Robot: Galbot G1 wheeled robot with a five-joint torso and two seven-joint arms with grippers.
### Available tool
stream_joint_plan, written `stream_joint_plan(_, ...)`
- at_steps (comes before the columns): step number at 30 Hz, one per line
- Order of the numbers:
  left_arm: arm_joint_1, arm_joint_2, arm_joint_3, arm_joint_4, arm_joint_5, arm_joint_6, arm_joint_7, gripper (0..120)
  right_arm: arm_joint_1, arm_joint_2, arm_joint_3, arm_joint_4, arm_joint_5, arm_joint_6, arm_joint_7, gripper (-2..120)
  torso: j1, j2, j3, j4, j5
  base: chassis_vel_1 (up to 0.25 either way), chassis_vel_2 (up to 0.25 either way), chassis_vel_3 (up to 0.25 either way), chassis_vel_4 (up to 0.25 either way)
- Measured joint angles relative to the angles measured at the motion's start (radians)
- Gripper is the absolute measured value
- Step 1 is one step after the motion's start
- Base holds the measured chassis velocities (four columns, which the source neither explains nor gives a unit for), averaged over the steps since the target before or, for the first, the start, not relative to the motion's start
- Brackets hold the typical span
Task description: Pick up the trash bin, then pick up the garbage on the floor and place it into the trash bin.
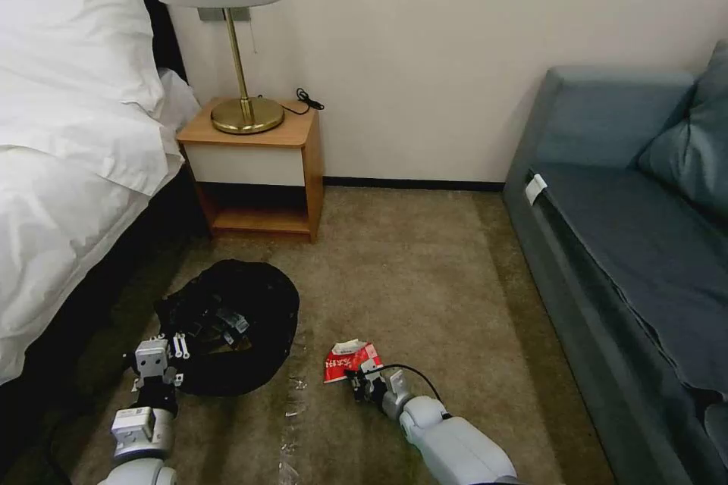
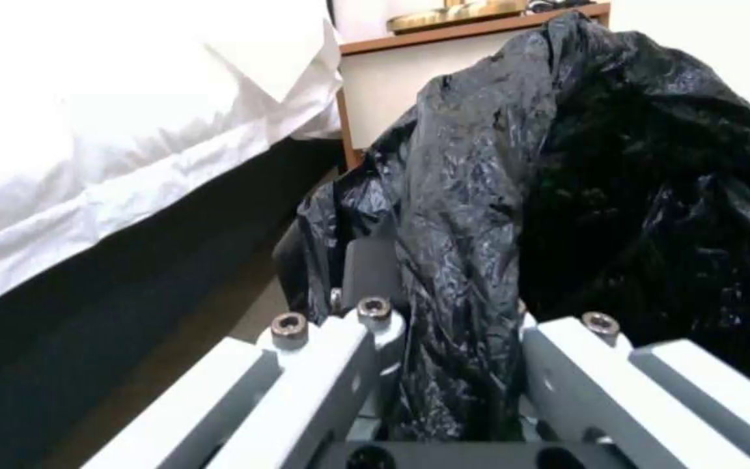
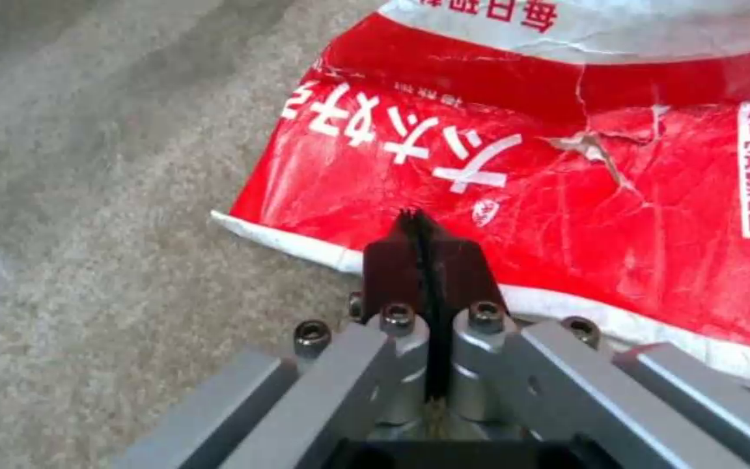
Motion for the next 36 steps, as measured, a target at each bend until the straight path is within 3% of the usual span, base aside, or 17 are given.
stream_joint_plan(23, -0.029, 0.023, -0.058, 0.024, -0.035, 0.039, 0.005, 4, -0.035, -0.025, 0.049, 0.048, -0.124, 0.034, -0.017, 0, 0.0, 0.0, 0.0, -0.0002, -0.0002, 0.0, 0.0, 0.0, 0.0)
stream_joint_plan(36, -0.037, -0.016, -0.051, 0.071, -0.006, 0.017, 0.018, 4, 0.024, -0.09, 0.077, 0.07, -0.136, 0.059, -0.035, 0, 0.0, 0.0, 0.0, -0.0003, -0.0002, 0.0, 0.0, 0.0, 0.0)
